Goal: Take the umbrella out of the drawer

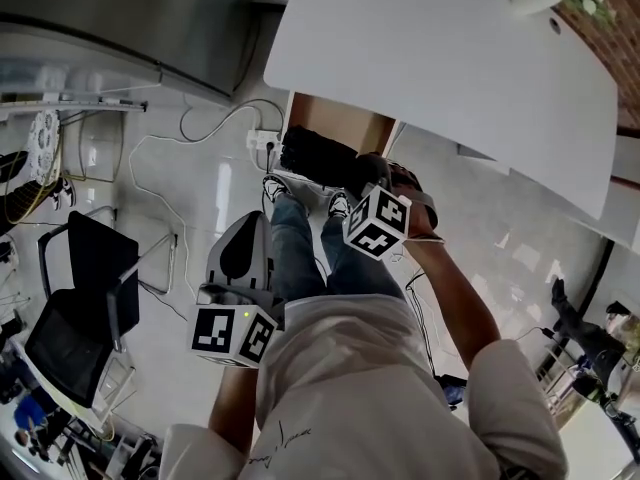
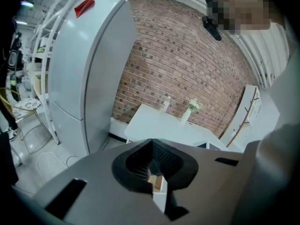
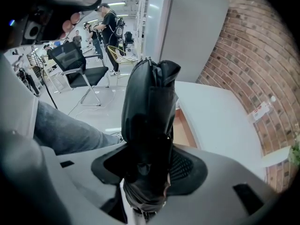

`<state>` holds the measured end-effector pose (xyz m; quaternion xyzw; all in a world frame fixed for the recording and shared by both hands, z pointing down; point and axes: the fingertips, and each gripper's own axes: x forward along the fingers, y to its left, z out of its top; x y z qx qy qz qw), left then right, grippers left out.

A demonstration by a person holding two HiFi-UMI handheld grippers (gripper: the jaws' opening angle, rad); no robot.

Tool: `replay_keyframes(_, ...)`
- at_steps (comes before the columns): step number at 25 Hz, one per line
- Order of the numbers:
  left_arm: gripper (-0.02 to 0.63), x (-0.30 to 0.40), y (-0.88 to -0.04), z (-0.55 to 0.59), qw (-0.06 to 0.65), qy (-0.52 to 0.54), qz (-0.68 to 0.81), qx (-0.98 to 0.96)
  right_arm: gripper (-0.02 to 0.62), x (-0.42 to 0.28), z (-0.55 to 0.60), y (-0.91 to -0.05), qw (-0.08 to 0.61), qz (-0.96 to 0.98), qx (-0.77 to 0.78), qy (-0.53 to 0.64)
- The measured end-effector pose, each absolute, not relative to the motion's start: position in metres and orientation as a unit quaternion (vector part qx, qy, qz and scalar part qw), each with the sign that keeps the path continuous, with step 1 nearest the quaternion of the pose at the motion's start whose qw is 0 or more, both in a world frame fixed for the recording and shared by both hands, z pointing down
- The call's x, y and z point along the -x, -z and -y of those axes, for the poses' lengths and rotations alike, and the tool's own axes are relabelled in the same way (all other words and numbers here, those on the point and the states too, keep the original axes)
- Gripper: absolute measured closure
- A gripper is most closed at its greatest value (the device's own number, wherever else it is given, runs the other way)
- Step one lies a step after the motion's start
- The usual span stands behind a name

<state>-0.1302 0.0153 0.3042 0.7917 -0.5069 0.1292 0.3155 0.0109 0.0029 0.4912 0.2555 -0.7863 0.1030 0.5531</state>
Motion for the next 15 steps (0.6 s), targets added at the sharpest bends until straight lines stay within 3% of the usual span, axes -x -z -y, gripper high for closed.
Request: replay_keyframes(15, 0.589, 0.124, -0.289, -0.025, 0.302, -0.122, 0.510, -0.796, 0.364, -0.020, -0.007, -0.458, 0.531, 0.791, -0.281, -0.110)
